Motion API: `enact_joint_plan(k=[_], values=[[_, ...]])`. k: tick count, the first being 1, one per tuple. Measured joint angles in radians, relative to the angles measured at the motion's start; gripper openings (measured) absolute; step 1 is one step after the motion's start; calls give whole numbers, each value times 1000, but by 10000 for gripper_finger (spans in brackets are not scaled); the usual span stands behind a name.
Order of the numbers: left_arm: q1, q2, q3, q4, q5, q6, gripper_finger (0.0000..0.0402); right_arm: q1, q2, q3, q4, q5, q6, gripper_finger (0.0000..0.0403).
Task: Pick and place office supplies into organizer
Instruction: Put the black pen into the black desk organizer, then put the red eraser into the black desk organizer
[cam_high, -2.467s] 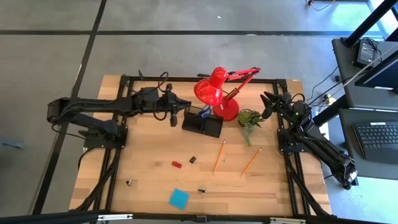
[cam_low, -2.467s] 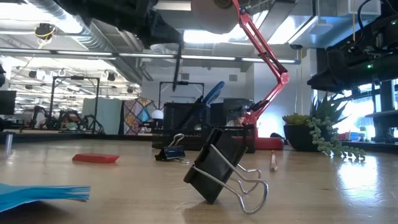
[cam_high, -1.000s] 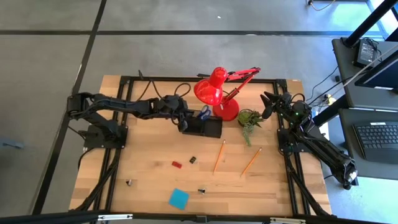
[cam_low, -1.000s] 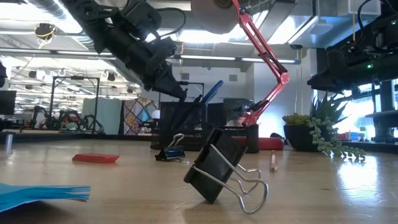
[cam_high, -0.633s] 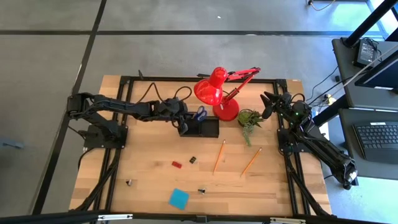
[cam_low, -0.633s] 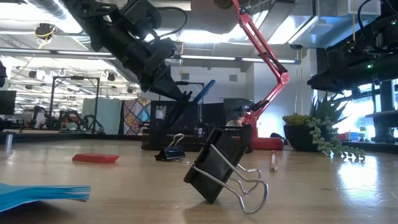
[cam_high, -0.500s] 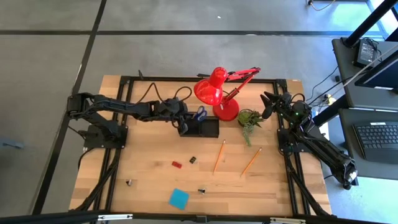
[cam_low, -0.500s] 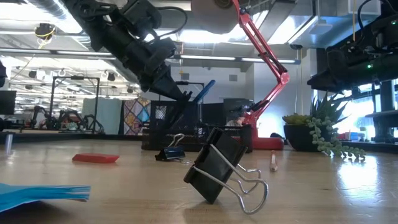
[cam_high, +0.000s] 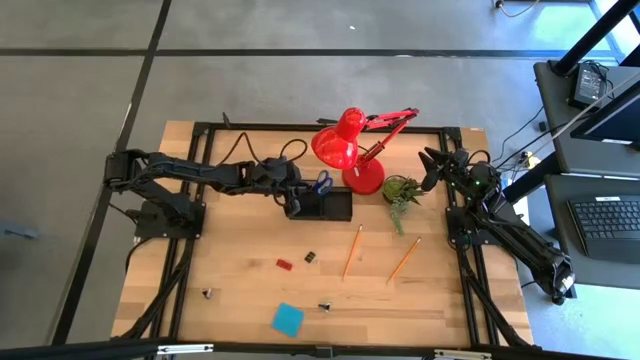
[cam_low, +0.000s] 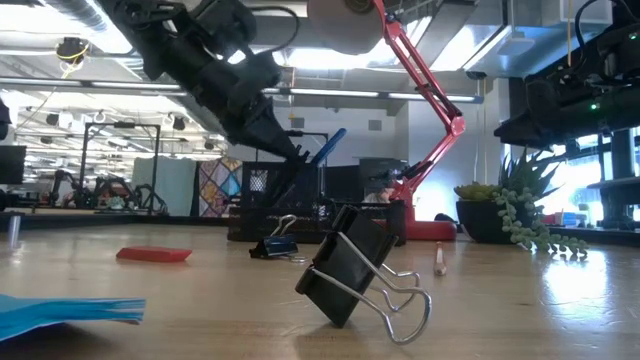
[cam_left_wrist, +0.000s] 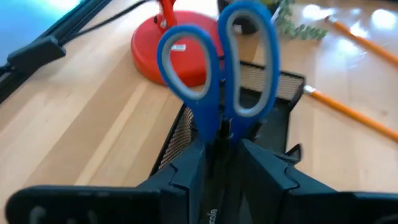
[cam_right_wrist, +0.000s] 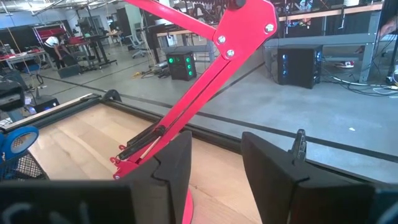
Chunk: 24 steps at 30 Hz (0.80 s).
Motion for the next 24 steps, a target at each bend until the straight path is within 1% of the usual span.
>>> enact_joint_plan(k=[4, 11, 14, 20, 22, 24], values=[[0, -47, 0, -16, 8, 4, 99, 0, 0, 0, 0, 0, 0, 145], [-3, -159, 0, -92, 17, 48, 98, 0, 0, 0, 0, 0, 0, 145], [-18, -201, 0, -115, 58, 112, 99, 0, 0, 0, 0, 0, 1, 145], [-105, -236, 1, -117, 227, 350, 102, 0, 0, 0, 0, 0, 0, 145], [-145, -234, 1, -119, 235, 386, 108, 0, 0, 0, 0, 0, 0, 145], [-181, -222, 2, -115, 229, 391, 116, 0, 0, 0, 0, 0, 0, 145]])
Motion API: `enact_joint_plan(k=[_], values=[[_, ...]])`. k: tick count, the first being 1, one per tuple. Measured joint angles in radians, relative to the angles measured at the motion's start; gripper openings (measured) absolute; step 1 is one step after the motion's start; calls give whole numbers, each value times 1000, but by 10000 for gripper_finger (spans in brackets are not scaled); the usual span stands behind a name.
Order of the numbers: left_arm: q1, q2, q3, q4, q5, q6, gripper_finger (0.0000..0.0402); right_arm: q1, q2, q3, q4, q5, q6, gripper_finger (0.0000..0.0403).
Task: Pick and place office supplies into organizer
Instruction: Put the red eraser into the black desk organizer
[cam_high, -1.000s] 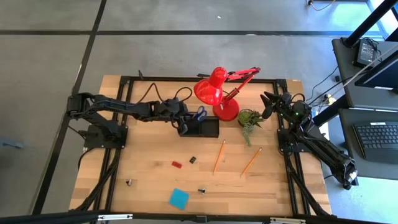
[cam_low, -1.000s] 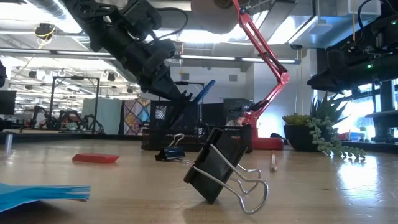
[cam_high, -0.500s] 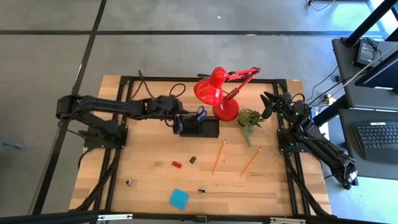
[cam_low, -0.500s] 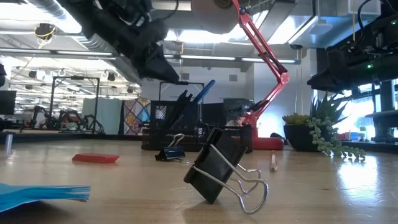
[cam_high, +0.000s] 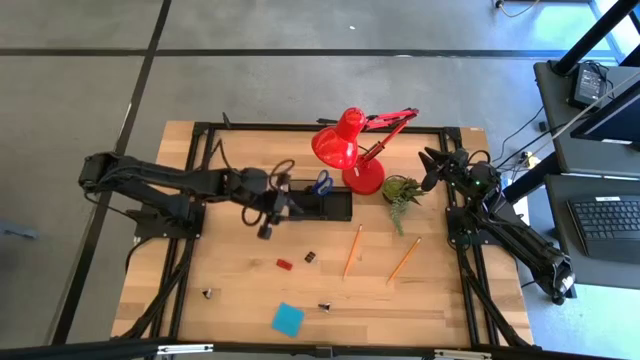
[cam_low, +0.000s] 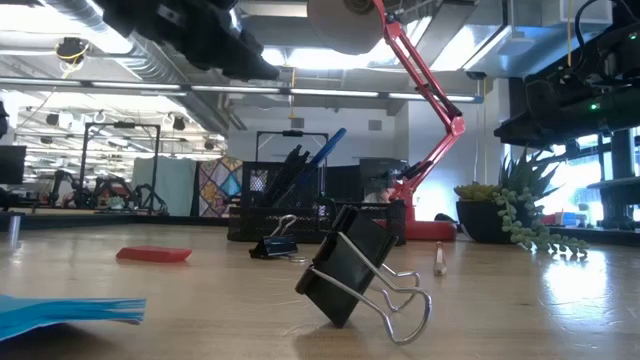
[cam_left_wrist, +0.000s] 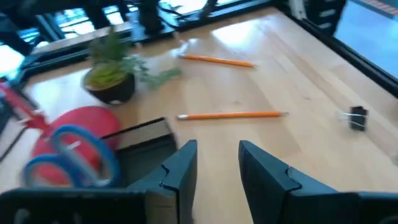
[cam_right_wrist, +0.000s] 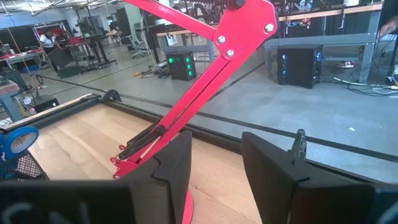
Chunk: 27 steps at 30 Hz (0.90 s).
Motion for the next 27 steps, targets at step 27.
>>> enact_joint_plan(k=[27], values=[[-321, 338, 0, -124, -120, -251, 171, 0, 0, 0, 0, 0, 29, 145]])
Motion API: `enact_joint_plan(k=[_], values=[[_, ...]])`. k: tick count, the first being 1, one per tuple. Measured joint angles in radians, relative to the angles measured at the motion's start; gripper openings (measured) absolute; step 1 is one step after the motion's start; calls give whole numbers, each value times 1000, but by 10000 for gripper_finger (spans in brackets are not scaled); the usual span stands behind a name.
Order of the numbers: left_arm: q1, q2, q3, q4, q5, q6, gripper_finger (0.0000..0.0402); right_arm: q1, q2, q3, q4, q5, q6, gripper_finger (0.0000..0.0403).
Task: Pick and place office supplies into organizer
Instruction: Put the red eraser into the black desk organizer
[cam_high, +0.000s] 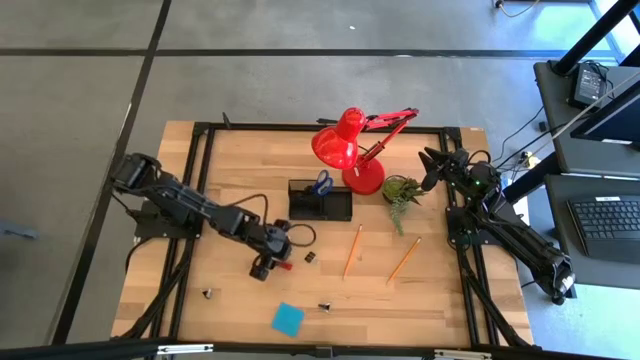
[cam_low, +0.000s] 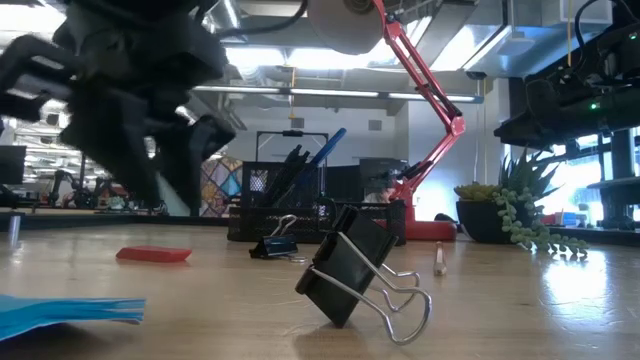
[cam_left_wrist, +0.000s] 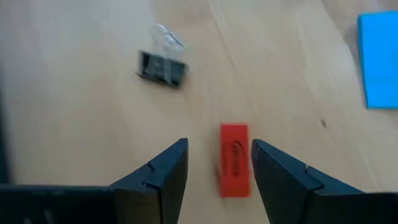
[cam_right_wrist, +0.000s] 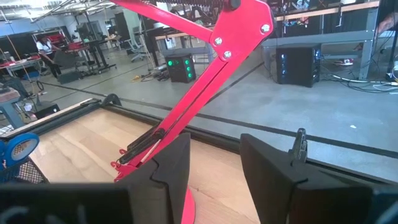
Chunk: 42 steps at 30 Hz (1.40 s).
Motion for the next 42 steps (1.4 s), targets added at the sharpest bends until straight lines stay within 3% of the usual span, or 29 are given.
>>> enact_joint_plan(k=[4, 9, 18, 34, 42], values=[[-32, 38, 0, 5, -18, -21, 171, 0, 0, 0, 0, 0, 0, 145], [-56, 79, 0, 7, -120, -32, 171, 0, 0, 0, 0, 0, 0, 145], [-58, 111, 3, 12, -86, -108, 170, 0, 0, 0, 0, 0, -1, 145], [-58, 113, 0, 28, -116, -66, 111, 0, 1, 0, 0, 0, -5, 145], [-57, 116, -2, 76, -124, 91, 100, 0, 2, 0, 0, 0, -6, 145]])
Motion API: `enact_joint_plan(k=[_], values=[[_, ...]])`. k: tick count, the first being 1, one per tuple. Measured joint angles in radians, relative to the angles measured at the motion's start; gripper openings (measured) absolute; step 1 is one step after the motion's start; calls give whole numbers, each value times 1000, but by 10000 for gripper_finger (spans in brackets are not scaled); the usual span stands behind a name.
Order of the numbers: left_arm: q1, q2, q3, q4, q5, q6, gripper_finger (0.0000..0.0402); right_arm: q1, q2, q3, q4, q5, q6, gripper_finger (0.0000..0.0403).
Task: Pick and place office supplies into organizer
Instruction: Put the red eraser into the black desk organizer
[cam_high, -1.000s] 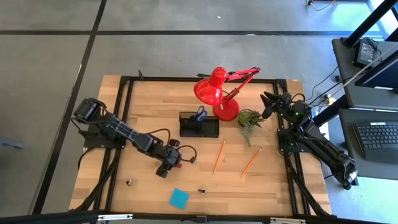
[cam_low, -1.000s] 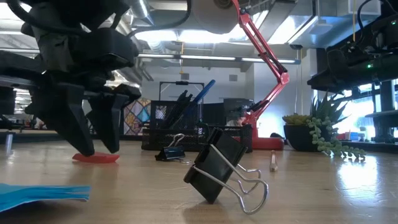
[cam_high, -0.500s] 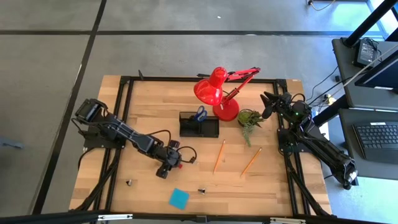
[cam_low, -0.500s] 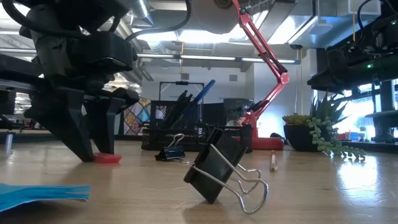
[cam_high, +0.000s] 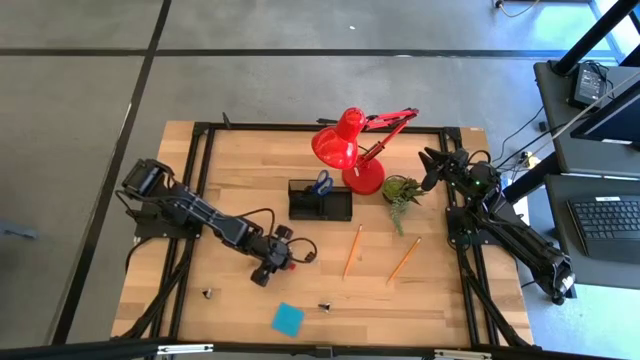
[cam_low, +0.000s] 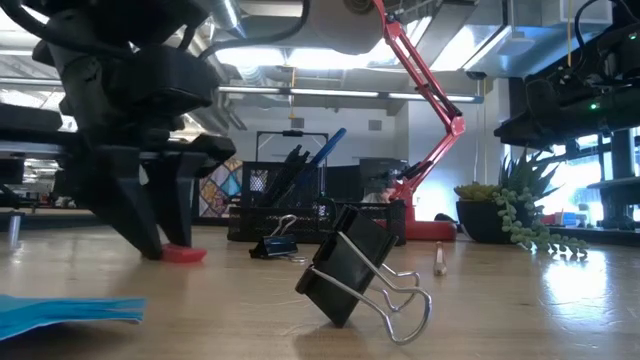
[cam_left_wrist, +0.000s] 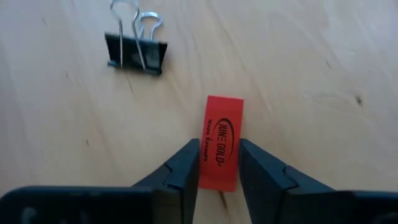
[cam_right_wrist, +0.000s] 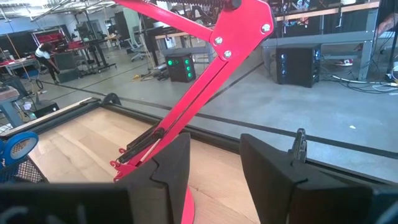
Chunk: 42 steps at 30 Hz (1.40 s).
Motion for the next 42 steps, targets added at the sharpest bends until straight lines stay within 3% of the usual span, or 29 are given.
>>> enact_joint_plan(k=[10, 18, 32, 42], values=[[6, -6, -1, 46, -27, -31, 67, 0, 0, 0, 0, 0, 0, 145], [45, -51, 0, 22, -40, -36, 64, 0, 0, 0, 0, 0, 0, 145], [134, -191, 2, 5, -391, 65, 64, 0, 0, 0, 0, 0, -27, 145], [245, -174, 2, 28, -325, 51, 64, 0, 0, 0, 0, 0, -30, 145]])
